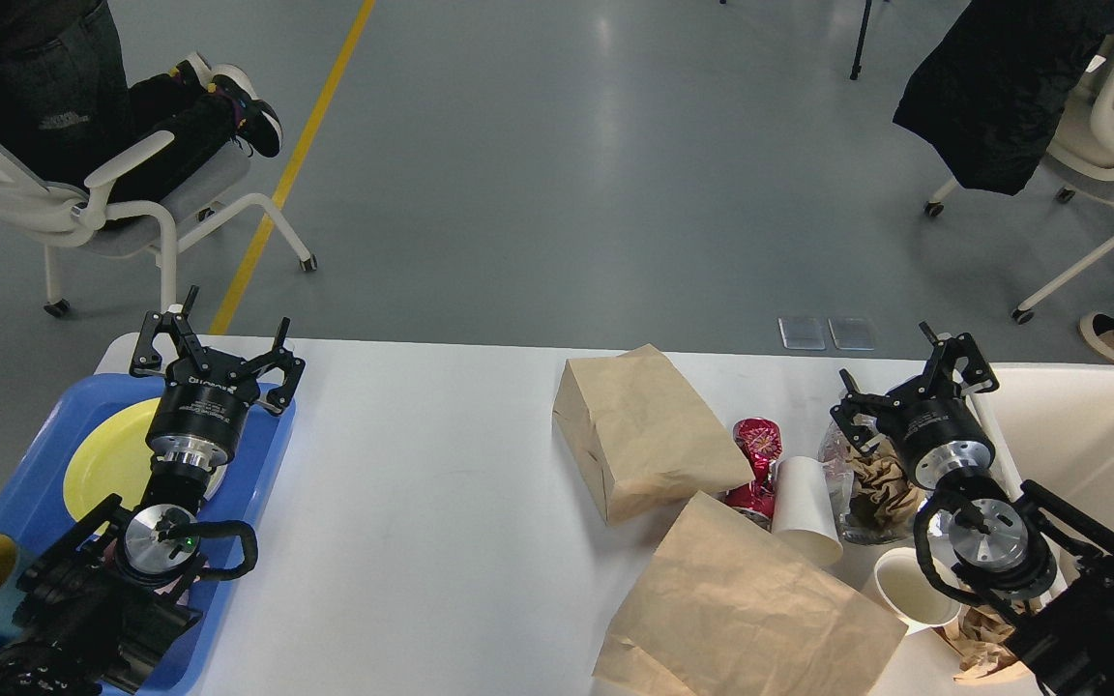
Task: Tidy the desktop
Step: 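Release the clear chips bag and lift the right gripper away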
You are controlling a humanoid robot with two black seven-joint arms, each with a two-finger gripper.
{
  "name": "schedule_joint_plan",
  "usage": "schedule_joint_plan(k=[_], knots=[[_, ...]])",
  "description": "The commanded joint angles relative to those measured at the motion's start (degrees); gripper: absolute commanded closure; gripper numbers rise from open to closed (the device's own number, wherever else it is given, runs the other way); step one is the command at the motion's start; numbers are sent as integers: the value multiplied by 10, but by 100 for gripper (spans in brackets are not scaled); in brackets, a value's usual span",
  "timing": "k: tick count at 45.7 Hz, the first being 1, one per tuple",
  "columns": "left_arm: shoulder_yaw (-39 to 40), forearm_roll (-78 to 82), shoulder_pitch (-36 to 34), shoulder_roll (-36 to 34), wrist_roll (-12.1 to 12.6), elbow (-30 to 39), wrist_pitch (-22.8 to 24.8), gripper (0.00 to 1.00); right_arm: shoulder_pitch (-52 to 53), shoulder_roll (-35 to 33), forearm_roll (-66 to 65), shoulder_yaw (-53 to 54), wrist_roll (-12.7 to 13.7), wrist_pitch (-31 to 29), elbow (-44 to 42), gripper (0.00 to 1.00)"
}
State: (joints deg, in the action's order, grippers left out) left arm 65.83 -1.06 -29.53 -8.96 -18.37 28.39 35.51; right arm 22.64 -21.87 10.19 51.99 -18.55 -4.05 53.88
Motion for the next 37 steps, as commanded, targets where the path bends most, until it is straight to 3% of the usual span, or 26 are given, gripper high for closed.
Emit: schedule_joint_plan(k=[1,37], knots=[[0,0,0,0,0,0,0,4,-1,24,-1,-2,0,-3,-1,0],[0,0,0,0,-1,0,0,4,16,33,-27,-36,2,-10,6,0]])
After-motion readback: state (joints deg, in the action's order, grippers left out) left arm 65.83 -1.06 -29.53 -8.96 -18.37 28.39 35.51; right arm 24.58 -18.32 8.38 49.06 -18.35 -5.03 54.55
